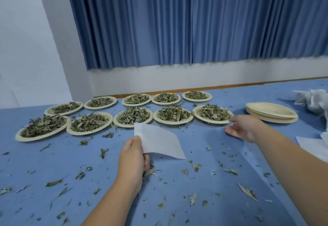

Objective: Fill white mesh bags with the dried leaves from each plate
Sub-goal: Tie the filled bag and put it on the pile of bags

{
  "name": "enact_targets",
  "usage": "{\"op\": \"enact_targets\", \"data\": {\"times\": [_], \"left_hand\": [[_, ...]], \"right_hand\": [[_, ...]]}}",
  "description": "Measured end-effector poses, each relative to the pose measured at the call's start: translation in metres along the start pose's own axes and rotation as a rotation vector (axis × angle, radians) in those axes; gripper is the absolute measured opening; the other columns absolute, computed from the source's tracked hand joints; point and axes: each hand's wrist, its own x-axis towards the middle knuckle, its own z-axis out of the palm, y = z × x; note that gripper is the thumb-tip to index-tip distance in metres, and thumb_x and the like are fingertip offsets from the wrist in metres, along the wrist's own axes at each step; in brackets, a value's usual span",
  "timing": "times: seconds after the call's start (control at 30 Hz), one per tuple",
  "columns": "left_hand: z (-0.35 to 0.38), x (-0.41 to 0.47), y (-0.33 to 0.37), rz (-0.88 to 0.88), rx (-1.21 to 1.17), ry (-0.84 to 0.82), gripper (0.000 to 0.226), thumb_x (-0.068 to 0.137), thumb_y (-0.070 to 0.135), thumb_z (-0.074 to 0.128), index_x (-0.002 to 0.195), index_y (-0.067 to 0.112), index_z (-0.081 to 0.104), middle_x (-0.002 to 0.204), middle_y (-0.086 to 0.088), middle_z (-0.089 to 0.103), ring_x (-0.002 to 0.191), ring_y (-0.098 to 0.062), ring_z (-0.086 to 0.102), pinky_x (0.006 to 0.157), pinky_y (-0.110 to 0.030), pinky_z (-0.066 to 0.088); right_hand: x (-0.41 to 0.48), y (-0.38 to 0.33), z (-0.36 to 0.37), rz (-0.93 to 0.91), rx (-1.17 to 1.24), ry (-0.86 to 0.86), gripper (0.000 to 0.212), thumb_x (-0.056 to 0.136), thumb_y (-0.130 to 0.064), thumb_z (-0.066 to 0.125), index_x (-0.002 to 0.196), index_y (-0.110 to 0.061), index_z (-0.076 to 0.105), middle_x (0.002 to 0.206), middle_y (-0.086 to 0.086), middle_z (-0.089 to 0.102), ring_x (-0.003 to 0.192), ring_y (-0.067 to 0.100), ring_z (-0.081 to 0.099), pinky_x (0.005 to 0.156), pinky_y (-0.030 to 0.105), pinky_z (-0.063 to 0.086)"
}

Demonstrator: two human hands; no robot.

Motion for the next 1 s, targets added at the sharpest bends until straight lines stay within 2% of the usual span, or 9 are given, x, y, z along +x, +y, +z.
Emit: {"op": "enact_targets", "data": {"times": [0.03,0.13,0.17,0.3,0.43,0.53,0.67,0.83,1.0], "left_hand": [[0.0,0.0,0.0,-0.01,-0.012,-0.002,0.028,0.104,0.032,0.038,0.09,0.01,0.049,0.048,-0.003,0.029,0.038,-0.014,0.022,0.035,-0.019,0.023],[0.001,0.001,0.0,-0.033,-0.022,0.0,0.029,0.103,0.033,0.039,0.085,0.012,0.049,0.047,-0.003,0.027,0.037,-0.013,0.021,0.033,-0.018,0.024],[0.002,0.002,0.0,-0.036,-0.023,0.004,0.03,0.103,0.032,0.039,0.082,0.012,0.046,0.048,-0.003,0.026,0.038,-0.014,0.02,0.034,-0.018,0.022],[0.004,0.003,0.001,-0.038,-0.023,0.011,0.033,0.103,0.03,0.04,0.074,0.016,0.04,0.047,0.003,0.026,0.037,-0.011,0.021,0.036,-0.019,0.019],[0.005,0.003,0.002,-0.034,-0.012,0.004,0.033,0.103,0.031,0.04,0.073,0.016,0.041,0.045,0.005,0.026,0.036,-0.009,0.021,0.035,-0.018,0.019],[0.005,0.004,0.001,-0.029,-0.005,0.004,0.033,0.102,0.032,0.041,0.074,0.014,0.043,0.045,0.005,0.028,0.037,-0.01,0.022,0.035,-0.018,0.019],[0.004,0.006,0.0,-0.021,0.024,-0.008,0.03,0.1,0.034,0.045,0.08,0.011,0.047,0.046,0.003,0.031,0.038,-0.012,0.023,0.036,-0.02,0.02],[0.003,0.008,-0.002,-0.014,0.0,-0.043,0.023,0.098,0.027,0.05,0.082,0.011,0.045,0.048,0.002,0.03,0.039,-0.013,0.022,0.036,-0.02,0.019],[0.001,0.008,-0.002,-0.032,-0.022,-0.056,0.024,0.099,0.025,0.05,0.078,0.013,0.047,0.051,0.0,0.029,0.041,-0.014,0.021,0.035,-0.022,0.018]], "right_hand": [[0.004,-0.001,0.005,0.007,-0.001,0.009,0.021,0.097,-0.007,0.05,0.117,-0.004,0.044,0.102,0.015,0.048,0.077,0.023,0.058,0.043,0.027,0.054],[0.014,-0.005,0.015,0.025,-0.009,0.048,0.035,0.097,-0.006,0.049,0.131,-0.004,0.041,0.127,0.017,0.044,0.098,0.024,0.063,0.04,0.024,0.051],[0.017,-0.006,0.017,0.033,-0.017,0.066,0.038,0.097,-0.006,0.049,0.134,-0.004,0.041,0.129,0.017,0.044,0.098,0.024,0.064,0.039,0.024,0.05],[0.025,-0.009,0.024,0.054,-0.021,0.116,0.026,0.097,-0.005,0.05,0.123,-0.004,0.047,0.11,0.011,0.047,0.067,0.018,0.057,0.035,0.024,0.048],[0.029,-0.011,0.026,0.094,0.016,0.14,0.009,0.1,-0.008,0.045,0.107,-0.005,0.048,0.087,0.01,0.052,0.059,0.017,0.053,0.032,0.022,0.045],[0.029,-0.009,0.026,0.089,0.091,0.128,0.007,0.1,-0.006,0.044,0.105,-0.005,0.049,0.077,0.008,0.05,0.06,0.014,0.052,0.031,0.02,0.046],[0.029,-0.004,0.022,0.055,0.191,0.099,0.021,0.1,-0.002,0.043,0.117,-0.004,0.054,0.083,0.005,0.05,0.065,0.011,0.052,0.034,0.017,0.047],[0.02,0.003,0.009,-0.026,0.305,0.098,0.036,0.098,0.003,0.042,0.133,0.0,0.046,0.095,0.004,0.054,0.071,0.012,0.054,0.037,0.015,0.048],[-0.01,0.013,-0.012,-0.04,0.341,0.031,0.02,0.097,0.002,0.045,0.117,0.0,0.05,0.107,0.013,0.056,0.076,0.016,0.057,0.039,0.014,0.048]]}}
